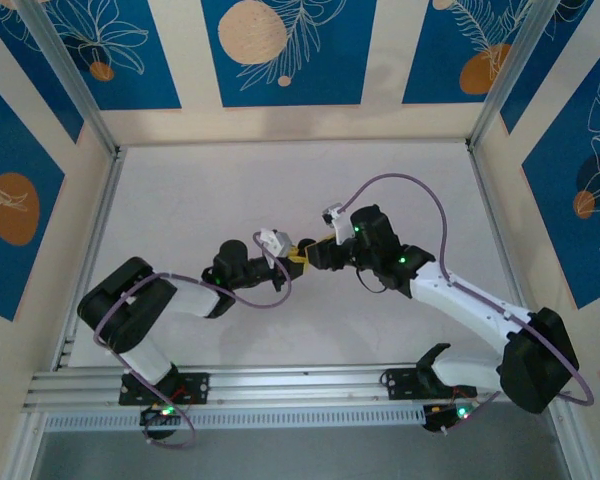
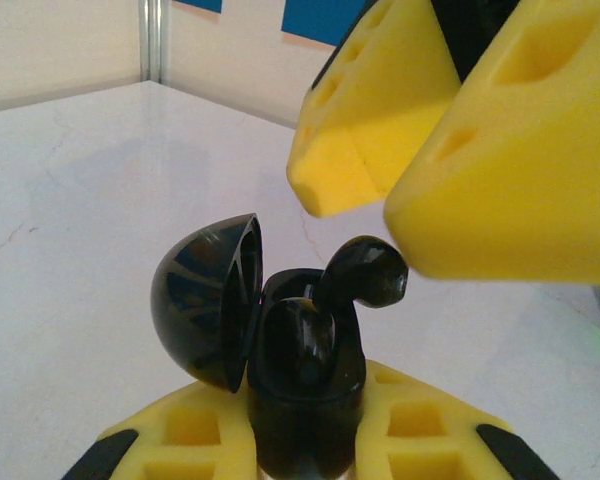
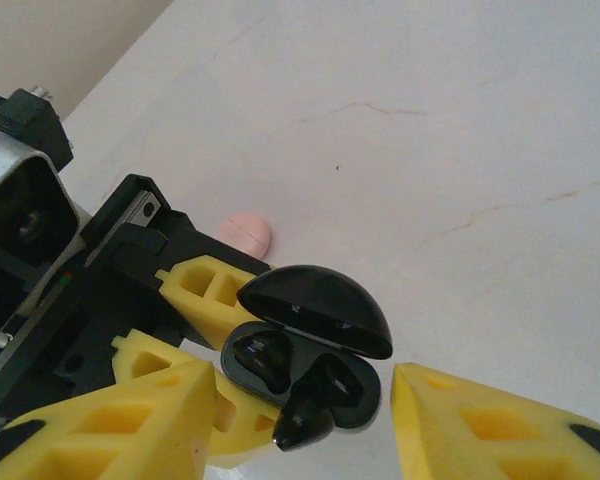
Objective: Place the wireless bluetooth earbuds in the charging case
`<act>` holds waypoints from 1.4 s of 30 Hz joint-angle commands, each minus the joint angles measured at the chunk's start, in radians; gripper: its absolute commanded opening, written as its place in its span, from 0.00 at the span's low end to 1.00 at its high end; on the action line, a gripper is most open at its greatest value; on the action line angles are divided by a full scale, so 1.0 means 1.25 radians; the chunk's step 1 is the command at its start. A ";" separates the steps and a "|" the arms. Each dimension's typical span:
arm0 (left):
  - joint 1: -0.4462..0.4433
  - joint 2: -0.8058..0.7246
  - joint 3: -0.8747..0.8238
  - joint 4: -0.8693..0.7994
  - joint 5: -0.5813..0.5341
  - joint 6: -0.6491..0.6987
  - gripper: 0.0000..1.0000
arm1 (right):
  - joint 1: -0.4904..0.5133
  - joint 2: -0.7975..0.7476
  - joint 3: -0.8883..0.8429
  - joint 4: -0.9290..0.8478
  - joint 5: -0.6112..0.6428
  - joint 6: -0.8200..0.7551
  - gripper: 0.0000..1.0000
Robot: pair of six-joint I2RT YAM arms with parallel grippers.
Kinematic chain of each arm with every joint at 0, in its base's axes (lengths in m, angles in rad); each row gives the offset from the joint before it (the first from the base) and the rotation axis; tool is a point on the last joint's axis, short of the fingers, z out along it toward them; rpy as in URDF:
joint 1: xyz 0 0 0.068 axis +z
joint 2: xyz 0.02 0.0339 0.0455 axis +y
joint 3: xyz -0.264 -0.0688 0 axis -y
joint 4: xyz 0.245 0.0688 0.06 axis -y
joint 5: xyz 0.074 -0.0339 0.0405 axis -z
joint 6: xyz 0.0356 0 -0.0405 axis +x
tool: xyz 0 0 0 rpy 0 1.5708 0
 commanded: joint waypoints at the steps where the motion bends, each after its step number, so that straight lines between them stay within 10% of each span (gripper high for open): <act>1: -0.003 -0.029 -0.010 0.023 0.020 0.022 0.15 | -0.010 -0.045 0.007 -0.018 -0.020 0.006 0.52; 42: -0.004 -0.080 -0.018 -0.019 0.018 0.057 0.16 | -0.105 -0.001 0.013 -0.090 -0.162 0.069 0.61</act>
